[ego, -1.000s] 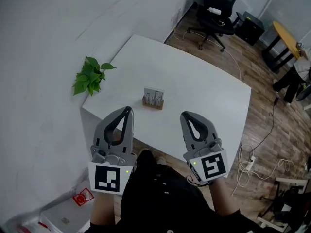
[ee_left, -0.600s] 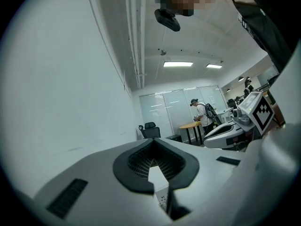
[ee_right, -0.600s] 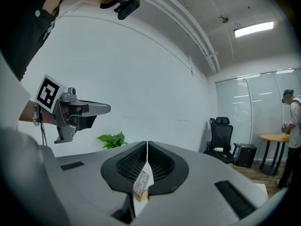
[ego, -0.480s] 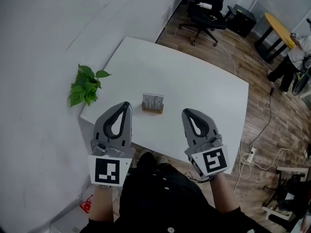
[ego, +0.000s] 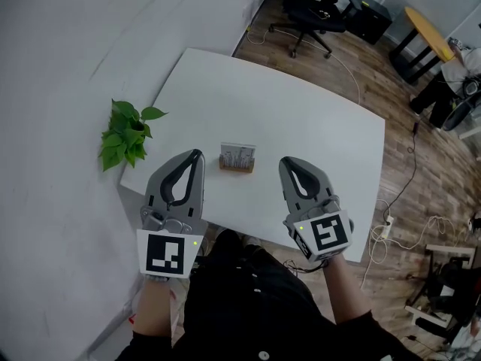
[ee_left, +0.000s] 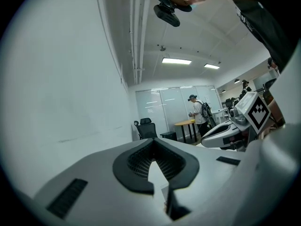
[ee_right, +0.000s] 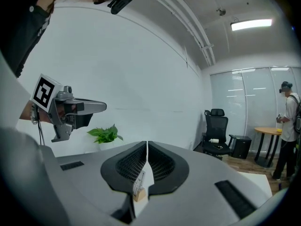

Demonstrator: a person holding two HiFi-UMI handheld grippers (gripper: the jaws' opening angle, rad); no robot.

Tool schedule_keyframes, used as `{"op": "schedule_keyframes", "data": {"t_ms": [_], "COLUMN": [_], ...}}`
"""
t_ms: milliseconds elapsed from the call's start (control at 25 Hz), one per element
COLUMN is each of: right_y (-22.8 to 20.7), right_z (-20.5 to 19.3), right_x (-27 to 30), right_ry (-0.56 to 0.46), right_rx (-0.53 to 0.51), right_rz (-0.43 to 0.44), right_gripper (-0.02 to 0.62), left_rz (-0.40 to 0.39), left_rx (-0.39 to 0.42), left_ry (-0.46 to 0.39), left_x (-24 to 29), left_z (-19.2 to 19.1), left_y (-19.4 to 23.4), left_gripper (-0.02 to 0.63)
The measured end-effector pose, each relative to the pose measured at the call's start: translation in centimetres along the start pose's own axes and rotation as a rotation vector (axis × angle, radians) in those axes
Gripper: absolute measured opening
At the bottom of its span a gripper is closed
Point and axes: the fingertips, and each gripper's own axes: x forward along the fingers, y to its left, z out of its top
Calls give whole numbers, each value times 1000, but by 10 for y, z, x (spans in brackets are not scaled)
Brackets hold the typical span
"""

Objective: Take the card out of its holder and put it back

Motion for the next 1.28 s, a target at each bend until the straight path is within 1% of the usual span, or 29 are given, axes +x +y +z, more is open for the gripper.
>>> {"op": "schedule_keyframes", "data": {"t_ms": [160, 400, 640, 680, 760, 800, 920, 960, 1080, 1280], "right_y": [-2, -8, -11, -10, -6, -4, 3, 5, 8, 13], "right_z": [-1, -18, -35, -37, -43, -48, -62, -65, -68, -82], "right_x": [13, 23, 33, 36, 40, 43, 52, 54, 63, 76], "right_ry": [-25, 6, 27, 28, 42, 57, 96, 105, 105, 131], "right_rx": [13, 32, 59, 66, 75, 74, 77, 80, 92, 105], "right_rz": [-4, -17, -22, -15, 8, 18, 40, 49, 68, 98], "right_gripper": [43, 44, 48, 52, 114, 117, 117, 117, 132, 138], "left_rz": [-22, -69, -134, -143, -162, -174, -212, -226, -279, -315], "left_rx": [-31, -60, -75, -75, -80, -86, -101, -94, -39, -62], "left_ry": [7, 19, 56, 61, 68, 73, 95, 99, 94, 143], "left_x": [9, 22, 34, 36, 39, 41, 47, 49, 57, 63], "left_z": [-12, -30, -54, -58, -65, -70, -85, -91, -107, -135], "left_y": [5, 5, -3, -4, -6, -7, -11, -12, -15, -19], "left_gripper": [14, 14, 17, 17, 17, 17, 72, 78, 94, 109]}}
